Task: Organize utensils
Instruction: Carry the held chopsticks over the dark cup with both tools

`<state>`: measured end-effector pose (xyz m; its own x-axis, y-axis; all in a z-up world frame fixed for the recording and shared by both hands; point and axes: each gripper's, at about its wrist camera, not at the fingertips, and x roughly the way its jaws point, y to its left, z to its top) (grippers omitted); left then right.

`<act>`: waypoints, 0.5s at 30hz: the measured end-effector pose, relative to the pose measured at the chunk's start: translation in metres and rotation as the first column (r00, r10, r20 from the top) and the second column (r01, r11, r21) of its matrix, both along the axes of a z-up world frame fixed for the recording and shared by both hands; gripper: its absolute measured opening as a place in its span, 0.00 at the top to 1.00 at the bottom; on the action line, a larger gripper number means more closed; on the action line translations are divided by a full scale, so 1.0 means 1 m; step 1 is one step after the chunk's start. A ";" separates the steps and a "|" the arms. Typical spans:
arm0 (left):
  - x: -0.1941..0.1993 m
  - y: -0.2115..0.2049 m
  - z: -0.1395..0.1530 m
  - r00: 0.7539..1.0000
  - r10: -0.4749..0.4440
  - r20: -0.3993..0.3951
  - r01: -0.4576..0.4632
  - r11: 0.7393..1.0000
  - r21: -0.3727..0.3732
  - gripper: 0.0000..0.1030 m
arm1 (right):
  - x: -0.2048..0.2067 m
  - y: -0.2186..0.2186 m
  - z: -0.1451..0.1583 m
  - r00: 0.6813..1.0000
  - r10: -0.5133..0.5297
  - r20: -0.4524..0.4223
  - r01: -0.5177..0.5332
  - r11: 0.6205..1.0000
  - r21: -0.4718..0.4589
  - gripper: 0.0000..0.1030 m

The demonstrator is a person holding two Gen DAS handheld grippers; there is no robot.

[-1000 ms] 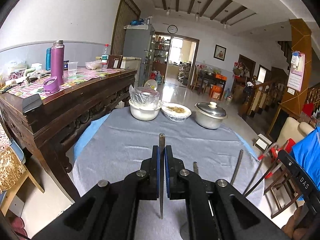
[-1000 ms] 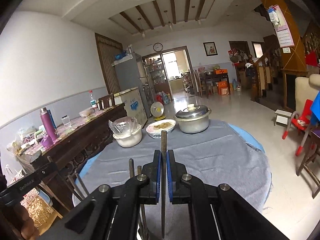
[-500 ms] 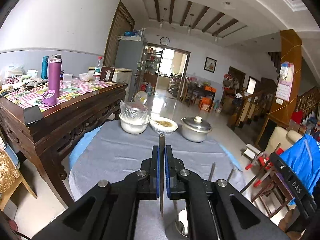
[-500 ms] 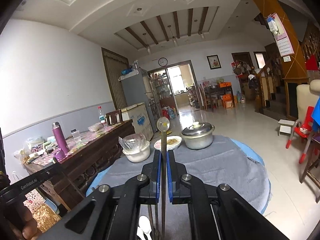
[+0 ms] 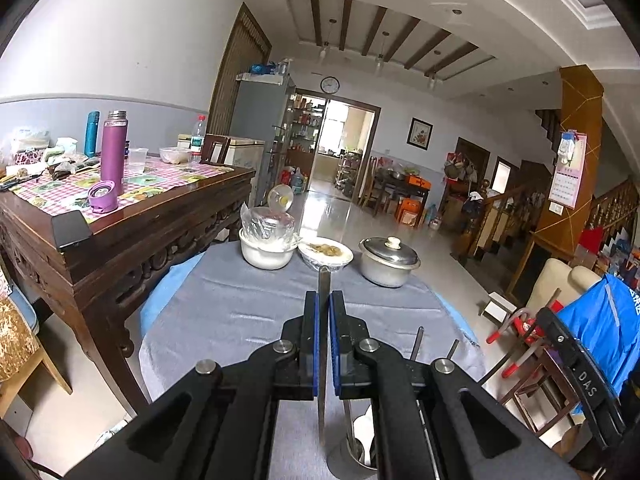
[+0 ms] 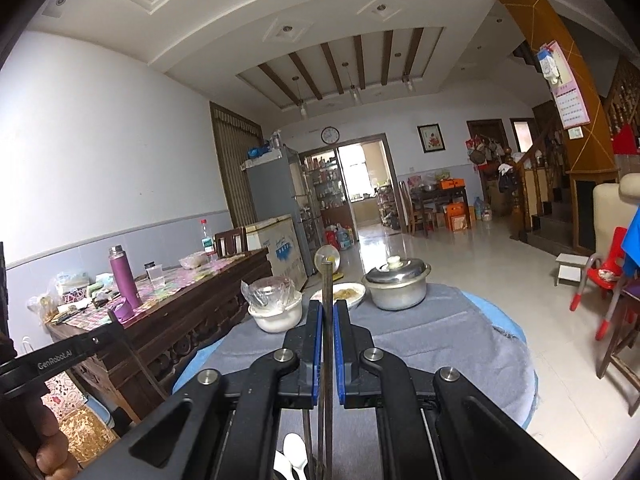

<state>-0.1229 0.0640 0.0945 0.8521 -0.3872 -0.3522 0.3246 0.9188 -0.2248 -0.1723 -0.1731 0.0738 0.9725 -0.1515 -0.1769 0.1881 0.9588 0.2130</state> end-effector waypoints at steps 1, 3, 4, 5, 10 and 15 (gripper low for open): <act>-0.001 0.001 0.001 1.000 0.003 0.003 -0.003 1.000 -0.003 0.95 | -0.003 0.001 0.001 1.000 -0.001 0.007 0.001 1.000 -0.002 0.94; -0.002 0.002 0.003 1.000 0.007 0.009 -0.007 1.000 -0.005 0.95 | -0.008 0.002 0.004 1.000 -0.006 0.030 0.006 1.000 -0.008 0.94; -0.004 0.002 0.004 1.000 0.007 0.014 -0.007 1.000 -0.008 0.95 | -0.011 0.003 0.006 0.999 -0.005 0.044 0.005 1.000 -0.008 0.94; -0.005 0.003 0.004 1.000 0.007 0.017 -0.007 1.000 -0.009 0.95 | -0.013 0.003 0.007 0.999 -0.004 0.052 0.004 1.000 -0.008 0.94; -0.014 0.003 0.010 0.999 0.007 0.045 -0.006 1.000 -0.012 0.95 | -0.027 0.008 0.014 0.996 0.005 0.091 -0.004 1.000 -0.013 0.94; -0.022 0.006 0.018 0.998 0.000 0.067 0.002 1.000 -0.025 0.95 | -0.027 0.012 0.011 0.996 0.023 0.090 -0.022 1.000 -0.011 0.94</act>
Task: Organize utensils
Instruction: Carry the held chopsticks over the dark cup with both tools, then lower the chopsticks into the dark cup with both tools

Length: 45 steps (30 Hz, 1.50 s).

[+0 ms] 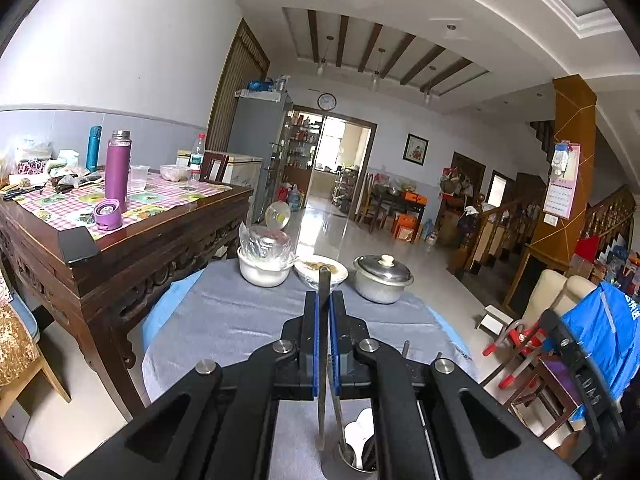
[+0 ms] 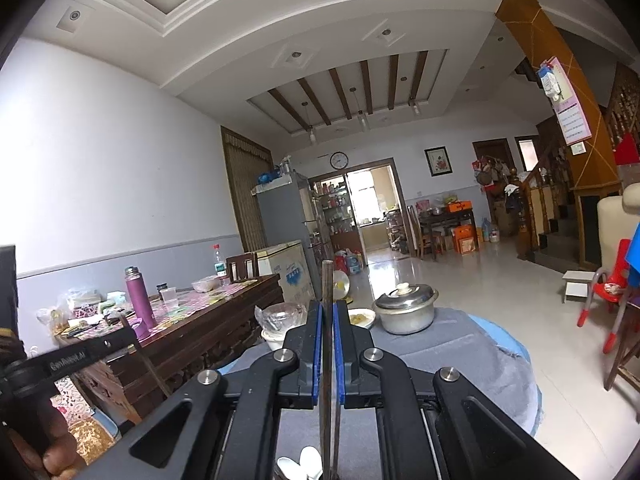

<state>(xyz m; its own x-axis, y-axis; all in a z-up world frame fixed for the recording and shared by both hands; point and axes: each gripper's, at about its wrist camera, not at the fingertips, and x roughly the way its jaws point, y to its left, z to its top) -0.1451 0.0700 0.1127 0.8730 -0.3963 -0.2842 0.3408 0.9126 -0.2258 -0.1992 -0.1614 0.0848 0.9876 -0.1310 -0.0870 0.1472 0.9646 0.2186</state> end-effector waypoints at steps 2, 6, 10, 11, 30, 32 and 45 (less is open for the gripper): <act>-0.004 0.001 0.004 1.000 -0.006 0.013 0.006 1.000 -0.004 0.95 | 0.002 0.001 -0.003 1.000 0.009 -0.008 -0.009 1.000 0.005 0.94; -0.011 0.002 0.010 0.999 -0.020 0.035 0.021 1.000 -0.013 0.95 | 0.004 0.004 -0.008 1.000 0.023 -0.021 -0.022 1.000 0.009 0.94; -0.015 -0.003 0.012 0.998 -0.039 0.040 0.040 0.999 -0.020 0.95 | 0.007 0.009 -0.011 0.999 0.039 -0.032 -0.039 0.999 0.005 0.94; -0.015 -0.005 0.011 0.998 -0.042 0.041 0.043 0.999 -0.017 0.95 | 0.007 0.010 -0.012 0.999 0.042 -0.034 -0.042 0.999 0.004 0.94; -0.011 -0.034 -0.003 0.997 -0.080 0.019 0.080 0.997 0.005 0.95 | 0.009 0.015 -0.023 0.996 0.061 -0.061 -0.061 0.998 0.002 0.94; -0.009 -0.038 -0.005 0.997 -0.080 0.012 0.080 0.997 0.014 0.95 | 0.009 0.013 -0.023 0.996 0.060 -0.064 -0.060 0.998 0.001 0.94; -0.002 -0.051 -0.019 0.997 -0.080 -0.022 0.081 0.995 0.051 0.95 | 0.021 0.011 -0.035 0.991 0.074 -0.108 -0.073 0.997 0.011 0.94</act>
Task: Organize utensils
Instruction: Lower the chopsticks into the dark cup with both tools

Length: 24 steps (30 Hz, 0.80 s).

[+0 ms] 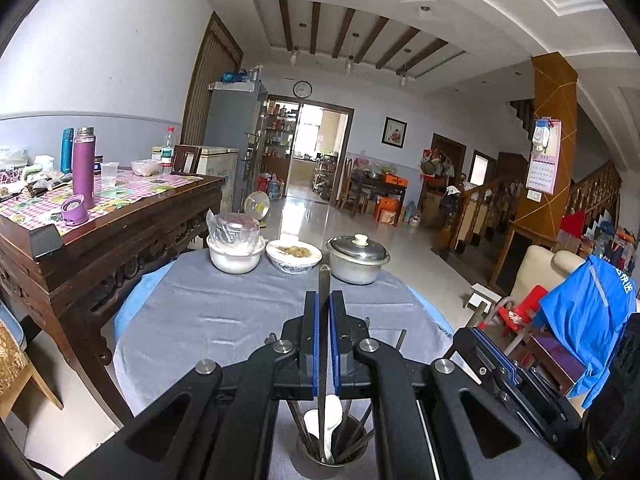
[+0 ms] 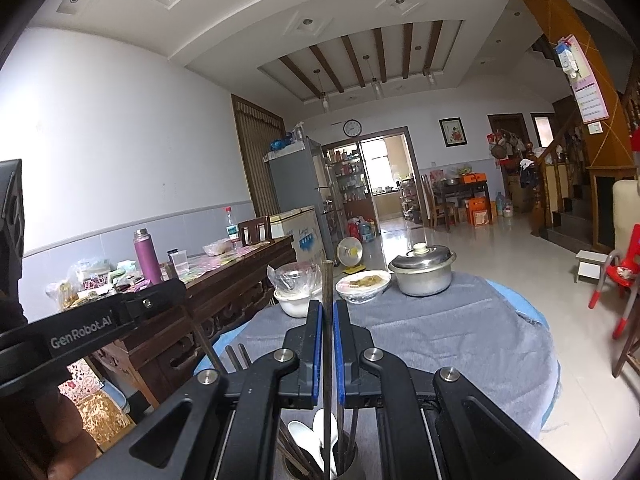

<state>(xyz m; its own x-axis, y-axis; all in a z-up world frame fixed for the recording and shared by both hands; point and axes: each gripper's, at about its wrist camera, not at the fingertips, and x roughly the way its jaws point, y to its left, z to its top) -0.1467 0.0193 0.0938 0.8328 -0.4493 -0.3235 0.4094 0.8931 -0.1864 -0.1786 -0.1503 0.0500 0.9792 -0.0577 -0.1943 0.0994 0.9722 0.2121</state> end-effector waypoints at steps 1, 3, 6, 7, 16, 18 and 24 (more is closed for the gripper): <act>0.000 -0.001 -0.001 1.000 0.000 -0.002 0.000 1.000 0.001 0.95 | 0.001 0.000 -0.001 1.000 0.001 -0.003 -0.001 1.000 0.000 0.94; 0.001 -0.001 -0.003 1.000 -0.001 -0.010 0.001 1.000 0.004 0.95 | 0.001 0.000 -0.003 1.000 0.001 -0.009 -0.001 1.000 0.000 0.94; 0.004 -0.001 -0.005 1.000 0.003 -0.017 -0.003 1.000 0.008 0.95 | 0.005 0.000 -0.005 1.000 0.001 -0.025 -0.001 1.000 0.003 0.94; 0.006 -0.001 -0.005 1.000 0.003 -0.022 -0.003 1.000 0.008 0.95 | 0.005 0.000 -0.006 1.000 0.001 -0.027 -0.001 1.000 0.002 0.94; 0.012 0.003 -0.010 0.999 0.014 -0.045 -0.013 1.000 0.006 0.95 | 0.011 0.003 -0.007 0.999 -0.005 -0.050 0.004 1.000 -0.012 0.94; 0.014 0.005 -0.011 0.999 0.014 -0.053 -0.014 1.000 0.004 0.95 | 0.013 0.004 -0.007 0.998 -0.007 -0.055 0.006 1.000 -0.013 0.94; 0.019 0.007 -0.014 0.997 0.017 -0.072 -0.017 1.000 -0.002 0.95 | 0.015 0.006 -0.007 0.998 -0.012 -0.064 0.011 1.000 -0.021 0.94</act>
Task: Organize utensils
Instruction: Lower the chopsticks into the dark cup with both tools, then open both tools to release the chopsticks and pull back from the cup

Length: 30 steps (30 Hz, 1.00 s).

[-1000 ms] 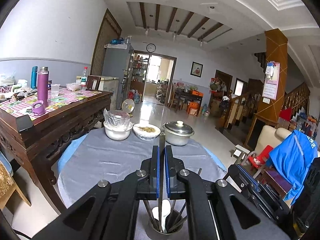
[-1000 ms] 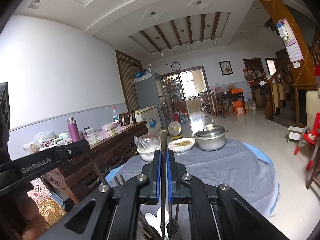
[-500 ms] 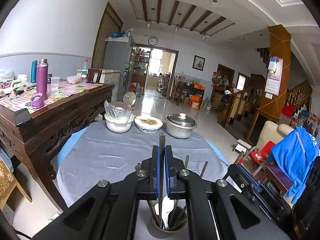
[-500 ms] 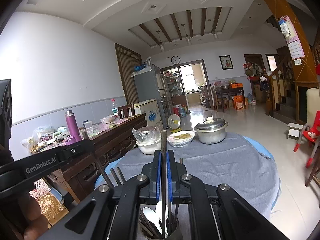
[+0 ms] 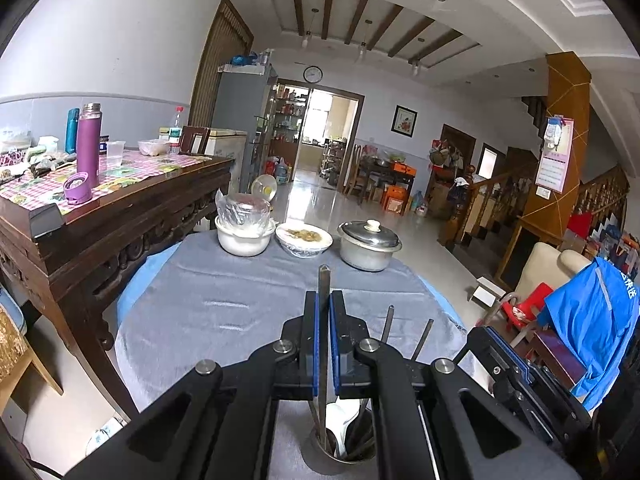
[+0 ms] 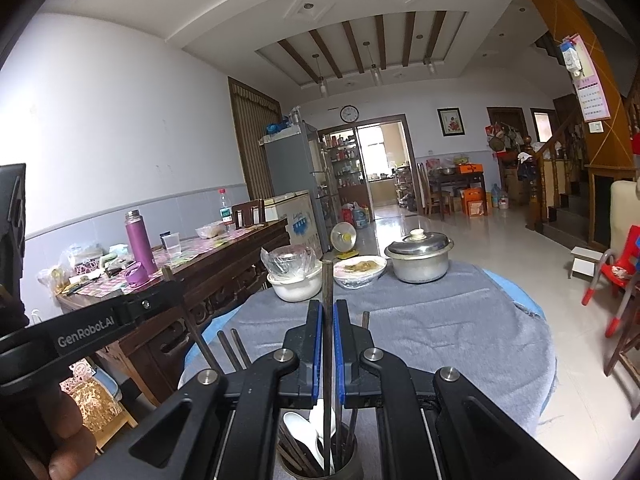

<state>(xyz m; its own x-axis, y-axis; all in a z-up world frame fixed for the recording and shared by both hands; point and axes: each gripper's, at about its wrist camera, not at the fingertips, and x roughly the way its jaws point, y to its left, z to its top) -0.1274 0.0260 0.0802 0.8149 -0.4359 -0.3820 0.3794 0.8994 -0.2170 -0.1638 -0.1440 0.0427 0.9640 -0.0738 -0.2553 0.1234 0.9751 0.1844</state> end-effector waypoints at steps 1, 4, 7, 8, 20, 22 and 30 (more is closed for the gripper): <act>0.000 0.000 -0.001 1.000 0.001 -0.002 -0.001 1.000 0.000 0.95 | 0.000 0.000 0.000 1.000 -0.001 -0.001 0.001 1.000 -0.002 0.94; 0.002 0.001 -0.004 1.000 0.001 -0.015 -0.001 1.000 0.001 0.95 | 0.001 0.001 -0.001 1.000 0.001 -0.010 -0.001 1.000 -0.004 0.94; 0.004 0.004 -0.008 1.000 0.003 -0.029 -0.004 1.000 -0.002 0.95 | 0.003 0.003 -0.002 1.000 0.000 -0.018 0.000 1.000 -0.007 0.94; 0.005 0.005 -0.009 0.999 0.005 -0.033 -0.005 1.000 -0.003 0.95 | 0.003 0.004 -0.003 1.000 -0.001 -0.021 0.000 1.000 -0.009 0.94; 0.010 0.010 -0.017 0.998 0.015 -0.060 -0.016 1.000 -0.013 0.95 | 0.007 0.008 -0.008 0.999 0.005 -0.046 -0.006 1.000 -0.021 0.94; 0.011 0.011 -0.017 0.998 0.017 -0.064 -0.018 1.000 -0.016 0.95 | 0.006 0.009 -0.008 0.999 0.006 -0.047 -0.006 1.000 -0.020 0.94; 0.013 0.013 -0.022 0.997 0.016 -0.080 -0.018 1.000 -0.021 0.95 | 0.009 0.012 -0.013 0.997 0.011 -0.071 -0.013 1.000 -0.025 0.94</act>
<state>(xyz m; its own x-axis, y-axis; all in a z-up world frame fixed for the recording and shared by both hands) -0.1145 0.0393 0.0584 0.7895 -0.4311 -0.4368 0.3448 0.9004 -0.2654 -0.1550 -0.1320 0.0294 0.9444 -0.0700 -0.3213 0.1239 0.9808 0.1507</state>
